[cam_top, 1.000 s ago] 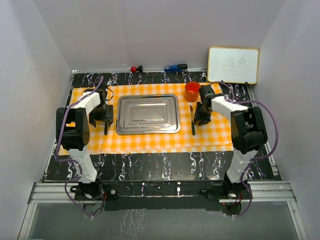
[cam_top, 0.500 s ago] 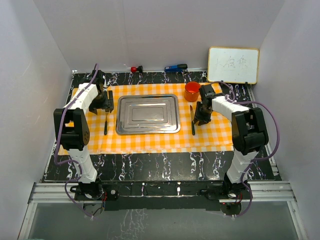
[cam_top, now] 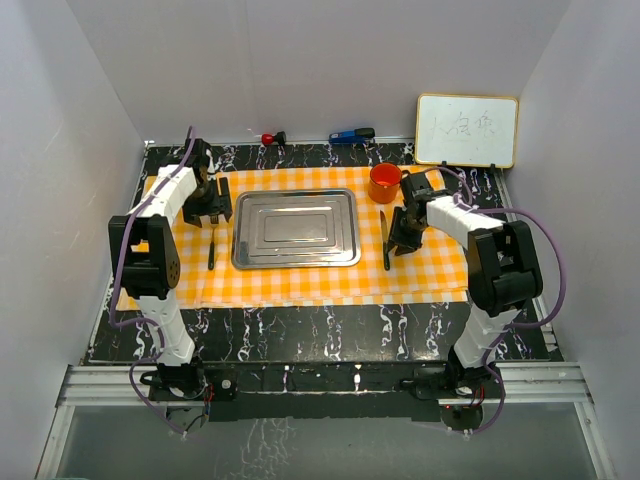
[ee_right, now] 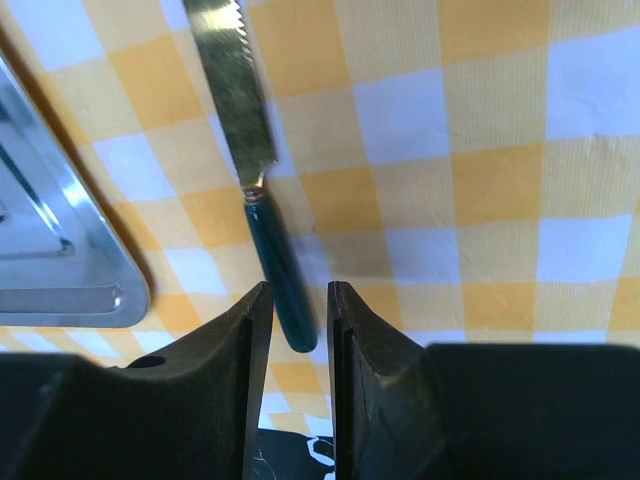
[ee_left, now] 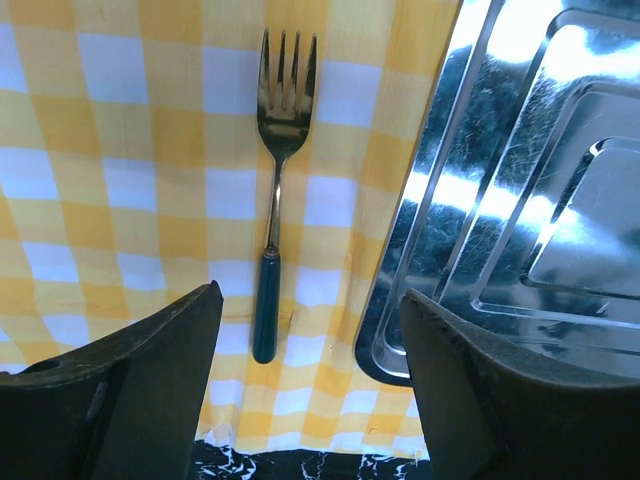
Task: Set the dinner table for one person
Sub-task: Adjust the knife on the napkin.
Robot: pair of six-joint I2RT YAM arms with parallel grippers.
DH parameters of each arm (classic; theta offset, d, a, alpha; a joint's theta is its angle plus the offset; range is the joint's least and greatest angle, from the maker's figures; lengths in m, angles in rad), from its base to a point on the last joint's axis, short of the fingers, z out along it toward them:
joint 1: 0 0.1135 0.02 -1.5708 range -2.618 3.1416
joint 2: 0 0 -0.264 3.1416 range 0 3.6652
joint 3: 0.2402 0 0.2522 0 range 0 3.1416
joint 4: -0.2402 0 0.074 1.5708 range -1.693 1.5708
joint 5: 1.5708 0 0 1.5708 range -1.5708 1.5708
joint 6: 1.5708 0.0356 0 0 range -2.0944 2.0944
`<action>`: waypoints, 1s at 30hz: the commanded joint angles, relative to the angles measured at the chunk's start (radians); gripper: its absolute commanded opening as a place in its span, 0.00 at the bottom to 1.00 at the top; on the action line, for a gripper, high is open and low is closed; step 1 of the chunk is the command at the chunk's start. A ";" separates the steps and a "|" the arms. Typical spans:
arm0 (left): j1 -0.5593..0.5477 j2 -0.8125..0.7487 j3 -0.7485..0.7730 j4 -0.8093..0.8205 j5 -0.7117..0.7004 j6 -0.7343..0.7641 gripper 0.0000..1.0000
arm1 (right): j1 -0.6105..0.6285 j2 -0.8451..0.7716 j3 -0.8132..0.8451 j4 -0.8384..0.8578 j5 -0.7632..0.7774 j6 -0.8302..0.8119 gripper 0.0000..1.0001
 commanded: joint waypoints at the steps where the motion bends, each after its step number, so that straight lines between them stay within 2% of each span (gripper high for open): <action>1: -0.004 0.010 0.051 0.002 0.036 -0.024 0.71 | 0.008 -0.033 -0.026 0.037 0.013 0.013 0.27; 30: -0.005 0.022 0.047 0.006 0.015 -0.027 0.71 | 0.032 0.067 -0.001 0.082 0.008 0.017 0.25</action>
